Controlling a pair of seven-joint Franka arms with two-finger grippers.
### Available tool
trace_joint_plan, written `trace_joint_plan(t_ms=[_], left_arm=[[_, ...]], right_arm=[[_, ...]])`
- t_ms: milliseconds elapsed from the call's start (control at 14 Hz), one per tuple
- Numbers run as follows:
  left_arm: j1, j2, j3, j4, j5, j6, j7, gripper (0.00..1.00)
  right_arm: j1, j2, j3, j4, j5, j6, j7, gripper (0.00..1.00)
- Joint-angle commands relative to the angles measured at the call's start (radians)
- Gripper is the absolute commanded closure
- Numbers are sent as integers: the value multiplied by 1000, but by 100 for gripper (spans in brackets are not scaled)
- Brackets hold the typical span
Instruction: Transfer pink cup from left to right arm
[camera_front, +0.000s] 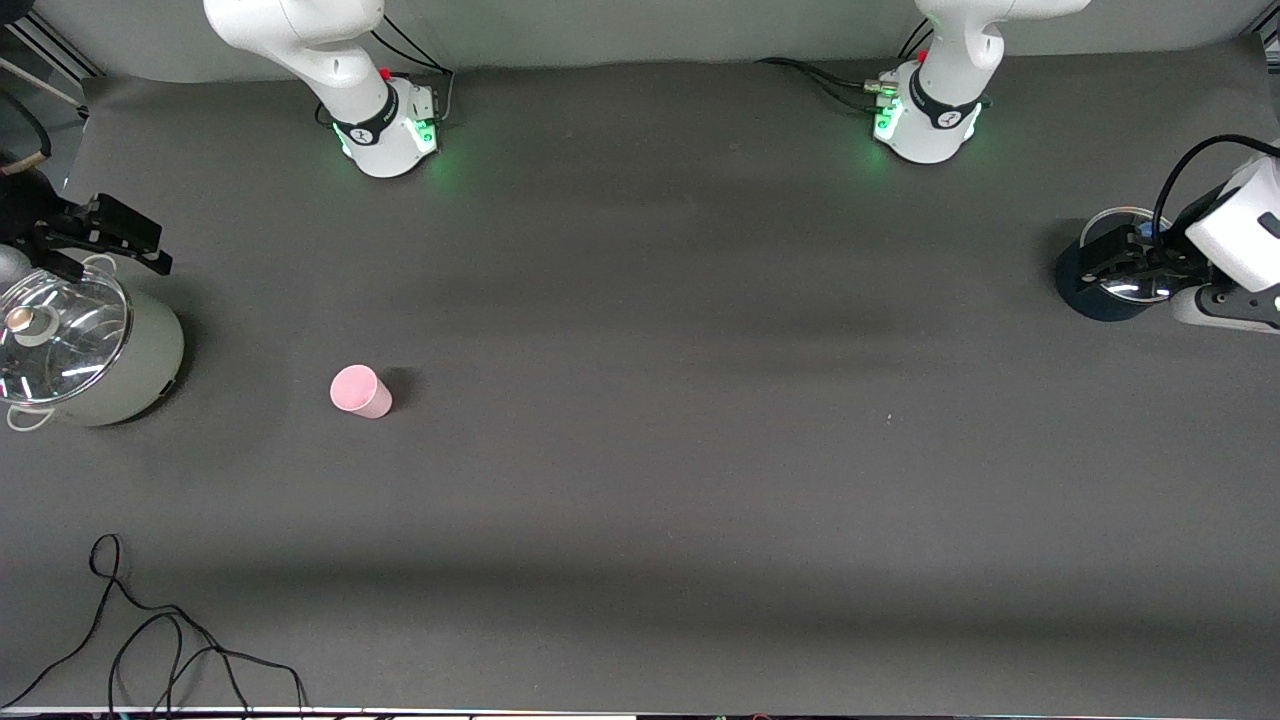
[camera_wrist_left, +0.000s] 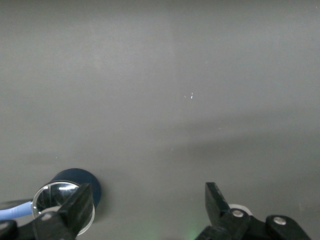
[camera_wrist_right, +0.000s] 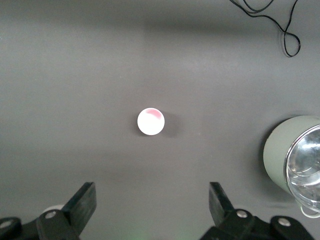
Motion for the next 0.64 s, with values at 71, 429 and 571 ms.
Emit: trace_joint_plan(t_ms=[71, 429, 571], left_arm=[[4, 9, 6, 23, -5, -23, 16, 0], [4, 9, 6, 23, 4, -22, 15, 0], [5, 9, 6, 23, 10, -20, 15, 0]], right_arm=[[-64, -20, 70, -18, 2, 22, -2, 0], [-61, 2, 74, 7, -35, 10, -2, 0], [-61, 2, 74, 7, -35, 10, 0, 0]])
